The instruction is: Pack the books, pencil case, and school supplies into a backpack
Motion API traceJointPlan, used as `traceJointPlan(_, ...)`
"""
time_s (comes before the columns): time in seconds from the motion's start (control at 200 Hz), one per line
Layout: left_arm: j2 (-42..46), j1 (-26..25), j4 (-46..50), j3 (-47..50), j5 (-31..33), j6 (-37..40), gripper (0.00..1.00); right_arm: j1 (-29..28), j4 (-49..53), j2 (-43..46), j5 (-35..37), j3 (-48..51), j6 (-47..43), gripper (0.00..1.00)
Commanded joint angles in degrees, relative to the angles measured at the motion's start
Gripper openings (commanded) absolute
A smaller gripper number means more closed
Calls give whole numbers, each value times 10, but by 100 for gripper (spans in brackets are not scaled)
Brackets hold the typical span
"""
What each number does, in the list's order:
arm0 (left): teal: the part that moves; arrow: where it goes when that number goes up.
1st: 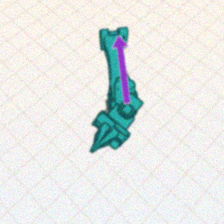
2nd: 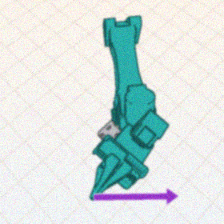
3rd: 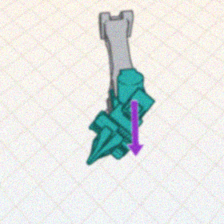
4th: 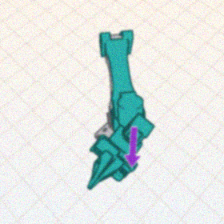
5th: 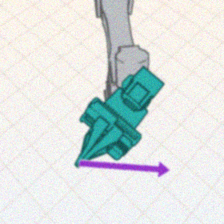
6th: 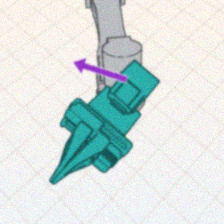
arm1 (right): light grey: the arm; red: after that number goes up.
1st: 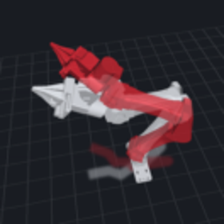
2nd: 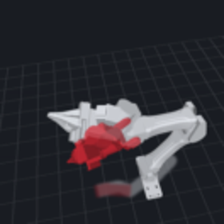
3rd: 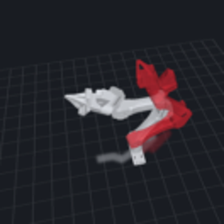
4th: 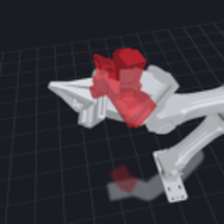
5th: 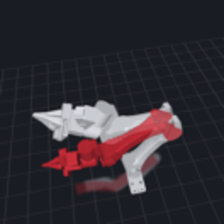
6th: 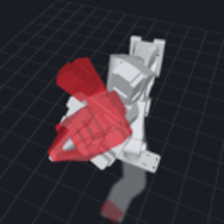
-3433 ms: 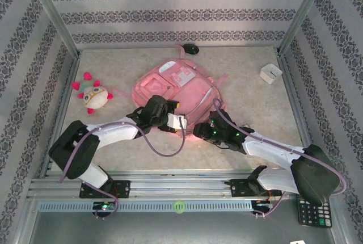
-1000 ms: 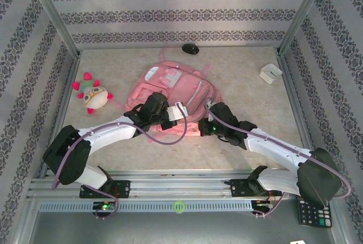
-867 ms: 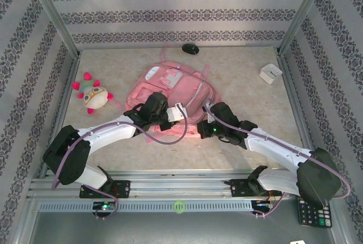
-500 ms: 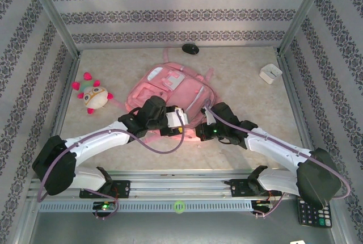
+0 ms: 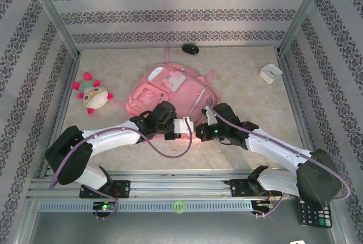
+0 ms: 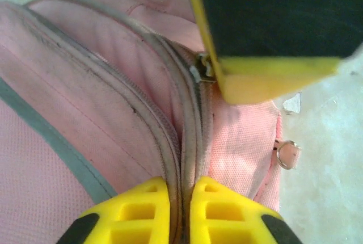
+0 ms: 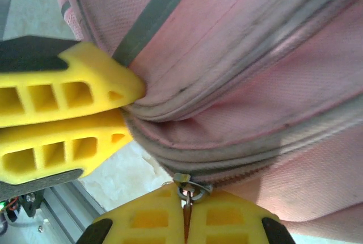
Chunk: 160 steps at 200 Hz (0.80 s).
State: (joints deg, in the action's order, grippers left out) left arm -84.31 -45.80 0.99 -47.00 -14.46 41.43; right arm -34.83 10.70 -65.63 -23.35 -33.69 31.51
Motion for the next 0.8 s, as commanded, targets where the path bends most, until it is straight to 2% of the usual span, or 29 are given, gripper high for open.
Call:
traceJointPlan(0.0, 30, 6, 82, 9, 38, 38, 6, 49, 34, 34, -45, 11, -24, 0)
traceJointPlan(0.135, 61, 16, 162, 13, 57, 70, 5, 112, 71, 34, -71, 9, -66, 0)
traceJointPlan(0.33, 89, 34, 253, 10, 90, 94, 5, 97, 87, 28, -85, -5, -81, 0)
traceJointPlan(0.435, 105, 50, 295, 7, 119, 105, 5, 56, 71, 36, -71, 1, -53, 0)
traceJointPlan(0.545, 110, 78, 312, 7, 169, 113, 9, -16, 22, 46, -38, 18, 7, 0)
traceJointPlan(0.635, 106, 110, 309, -3, 182, 113, 11, -81, -40, 47, 10, 40, 70, 0)
traceJointPlan(0.794, 106, 149, 308, -23, 209, 116, 21, -172, -137, -3, 75, 38, 125, 0)
